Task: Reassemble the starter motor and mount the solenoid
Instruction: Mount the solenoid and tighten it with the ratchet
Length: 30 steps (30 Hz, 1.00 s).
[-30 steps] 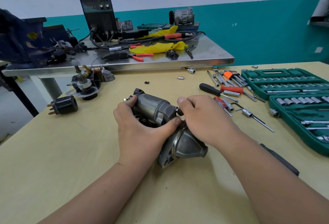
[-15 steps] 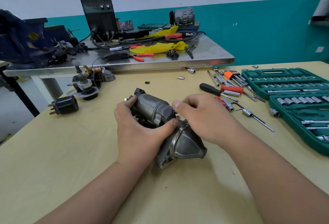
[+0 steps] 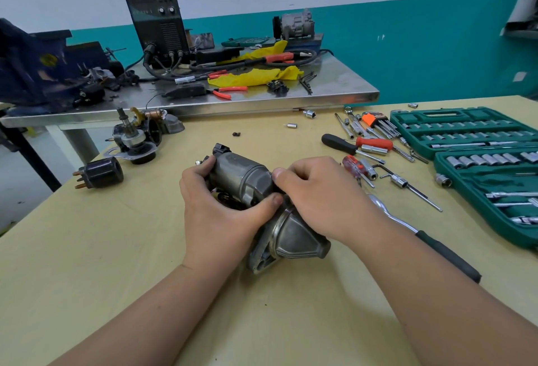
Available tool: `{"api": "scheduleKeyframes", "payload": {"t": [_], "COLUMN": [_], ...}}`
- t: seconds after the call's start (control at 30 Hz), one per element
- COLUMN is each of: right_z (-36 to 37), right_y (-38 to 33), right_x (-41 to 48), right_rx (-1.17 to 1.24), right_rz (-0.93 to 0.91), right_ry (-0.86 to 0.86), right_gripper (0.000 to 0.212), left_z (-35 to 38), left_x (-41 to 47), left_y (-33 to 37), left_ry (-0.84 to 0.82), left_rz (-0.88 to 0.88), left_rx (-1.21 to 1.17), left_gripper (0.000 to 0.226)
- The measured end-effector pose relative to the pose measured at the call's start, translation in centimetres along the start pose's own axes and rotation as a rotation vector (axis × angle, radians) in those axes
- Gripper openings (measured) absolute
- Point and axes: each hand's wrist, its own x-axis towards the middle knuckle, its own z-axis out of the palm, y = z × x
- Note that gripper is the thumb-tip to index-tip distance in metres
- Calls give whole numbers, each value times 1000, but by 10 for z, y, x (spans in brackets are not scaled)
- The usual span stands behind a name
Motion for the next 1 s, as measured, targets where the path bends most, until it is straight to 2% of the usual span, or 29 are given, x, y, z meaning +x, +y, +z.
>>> {"api": "scheduleKeyframes", "payload": {"t": [0.2,0.37,0.57,0.7,0.77,0.9,1.0], "right_z": [-12,-7,11,33,31,22,21], "right_y": [8,12,-3,-15,-13,-2,3], "right_x": [-1,-6,-7,-17,-12,2,9], "right_rx": [94,43,441,357,245,111,43], "right_rz": [40,2,133,-3,-97,-232,-278], "right_ry": [12,3,269,293,311,261,223], "right_gripper": [41,32,28,33,33,27,17], "left_z": [-1,1,2,-14,-26,-44,-54], "left_x": [0,-2,-13,-18,-19,-11,4], "left_y": [1,5,19,22,22,29,37], "left_ry": [-5,7,16,-83,-129,-163,-159], "left_rz": [-6,-12,-75,-85,-44,30,114], "left_rx": [6,11,85,154,210,306,516], "left_gripper": [88,91,112,118,110,79,69]}}
